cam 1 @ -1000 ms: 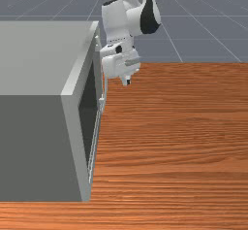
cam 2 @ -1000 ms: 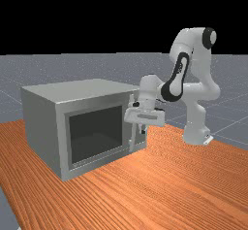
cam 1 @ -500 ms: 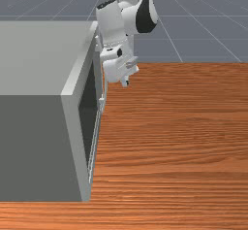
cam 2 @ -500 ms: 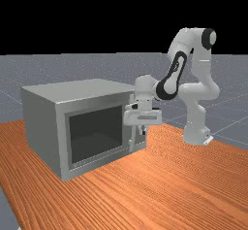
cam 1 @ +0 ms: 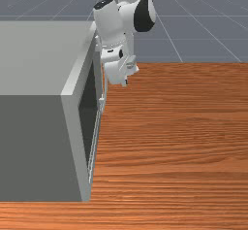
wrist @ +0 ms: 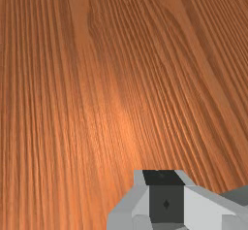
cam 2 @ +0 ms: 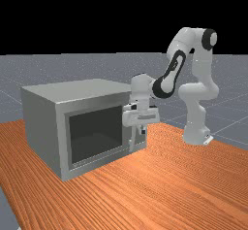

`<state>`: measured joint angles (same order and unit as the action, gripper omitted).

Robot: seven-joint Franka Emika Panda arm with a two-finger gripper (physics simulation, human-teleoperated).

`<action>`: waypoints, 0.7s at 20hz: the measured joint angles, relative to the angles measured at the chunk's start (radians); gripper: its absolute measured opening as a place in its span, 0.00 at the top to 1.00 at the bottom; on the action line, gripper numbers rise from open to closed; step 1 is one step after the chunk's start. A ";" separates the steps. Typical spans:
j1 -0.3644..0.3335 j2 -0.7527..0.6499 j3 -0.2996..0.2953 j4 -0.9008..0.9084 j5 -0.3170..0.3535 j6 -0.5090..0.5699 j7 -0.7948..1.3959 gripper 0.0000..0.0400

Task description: Open the microwave

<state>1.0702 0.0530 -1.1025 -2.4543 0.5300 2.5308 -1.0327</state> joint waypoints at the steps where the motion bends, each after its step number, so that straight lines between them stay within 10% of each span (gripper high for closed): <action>1: 0.011 0.008 -0.012 0.005 0.004 -0.012 -0.010 1.00; 14: 0.105 0.124 -0.127 0.076 0.053 -0.166 -0.098 1.00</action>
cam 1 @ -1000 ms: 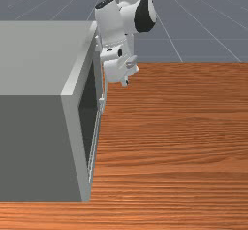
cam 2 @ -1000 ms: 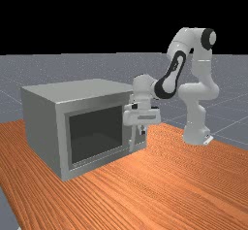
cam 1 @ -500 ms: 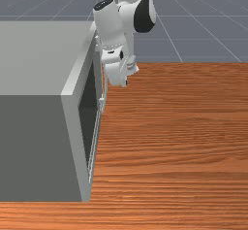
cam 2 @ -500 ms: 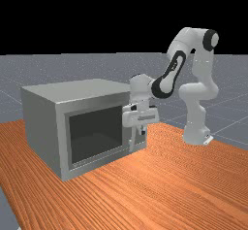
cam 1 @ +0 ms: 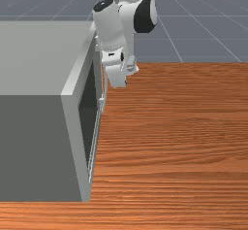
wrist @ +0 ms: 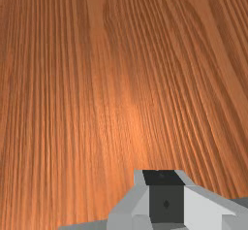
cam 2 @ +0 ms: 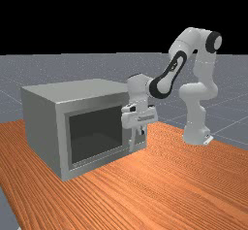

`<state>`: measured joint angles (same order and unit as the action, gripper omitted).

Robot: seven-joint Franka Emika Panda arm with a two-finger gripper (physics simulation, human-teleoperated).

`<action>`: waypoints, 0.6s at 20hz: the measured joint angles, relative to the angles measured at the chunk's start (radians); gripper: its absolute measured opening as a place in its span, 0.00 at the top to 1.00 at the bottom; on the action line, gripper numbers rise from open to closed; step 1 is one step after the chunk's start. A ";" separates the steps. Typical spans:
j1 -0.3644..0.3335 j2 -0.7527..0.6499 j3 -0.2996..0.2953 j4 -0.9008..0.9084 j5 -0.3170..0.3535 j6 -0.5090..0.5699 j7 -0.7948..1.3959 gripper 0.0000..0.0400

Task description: Open the microwave

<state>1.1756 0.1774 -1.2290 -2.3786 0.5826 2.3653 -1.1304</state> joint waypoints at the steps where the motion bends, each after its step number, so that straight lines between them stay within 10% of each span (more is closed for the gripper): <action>1: 0.004 0.007 -0.006 0.005 0.003 -0.011 -0.002 1.00; 12: 0.057 0.061 -0.076 0.033 -0.005 -0.100 -0.028 1.00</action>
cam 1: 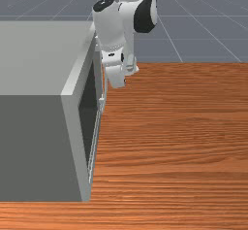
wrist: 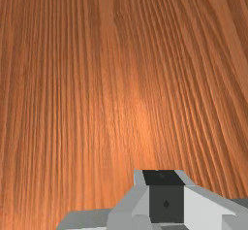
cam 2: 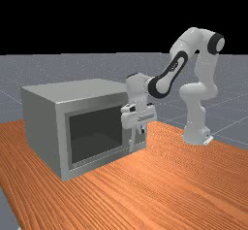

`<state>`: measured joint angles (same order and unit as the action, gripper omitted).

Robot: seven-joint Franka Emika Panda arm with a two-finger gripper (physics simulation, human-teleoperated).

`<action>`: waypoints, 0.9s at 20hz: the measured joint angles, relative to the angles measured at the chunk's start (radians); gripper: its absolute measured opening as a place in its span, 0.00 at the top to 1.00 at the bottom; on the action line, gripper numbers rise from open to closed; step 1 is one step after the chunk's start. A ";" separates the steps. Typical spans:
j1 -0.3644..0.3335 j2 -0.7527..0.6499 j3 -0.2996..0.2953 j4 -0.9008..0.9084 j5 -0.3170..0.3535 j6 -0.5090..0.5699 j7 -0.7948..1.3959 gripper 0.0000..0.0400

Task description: Open the microwave

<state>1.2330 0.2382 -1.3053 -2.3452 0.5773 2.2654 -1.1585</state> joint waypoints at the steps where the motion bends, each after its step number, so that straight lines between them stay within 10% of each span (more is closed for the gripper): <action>1: 0.018 -0.001 -0.020 0.000 -0.009 -0.009 0.003 1.00; 18: -0.009 0.095 -0.025 0.074 0.022 -0.132 -0.014 1.00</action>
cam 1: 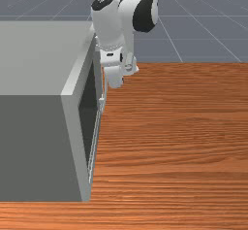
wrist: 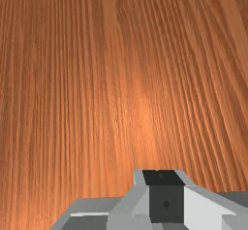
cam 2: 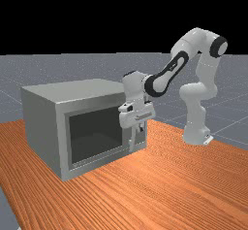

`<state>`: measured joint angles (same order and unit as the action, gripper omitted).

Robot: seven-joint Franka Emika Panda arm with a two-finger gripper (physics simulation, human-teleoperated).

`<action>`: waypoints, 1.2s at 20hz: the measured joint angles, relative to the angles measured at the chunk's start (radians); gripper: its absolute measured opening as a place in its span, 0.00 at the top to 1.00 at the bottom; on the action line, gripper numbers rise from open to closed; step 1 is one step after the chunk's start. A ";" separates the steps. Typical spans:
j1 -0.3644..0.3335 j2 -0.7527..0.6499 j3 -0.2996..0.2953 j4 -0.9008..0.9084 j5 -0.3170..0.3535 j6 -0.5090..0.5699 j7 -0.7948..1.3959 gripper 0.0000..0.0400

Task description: Open the microwave

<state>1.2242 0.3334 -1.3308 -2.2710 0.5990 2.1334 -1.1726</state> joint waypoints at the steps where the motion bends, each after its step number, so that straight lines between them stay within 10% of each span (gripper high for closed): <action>1: 0.001 0.003 -0.002 0.002 0.000 -0.004 -0.001 1.00; 14: 0.040 0.040 -0.045 0.000 0.033 -0.007 0.062 1.00; 24: 0.309 0.106 -0.167 -0.064 0.166 0.053 0.500 1.00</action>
<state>1.5333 0.4392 -1.4976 -2.3352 0.7648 2.1860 -0.6728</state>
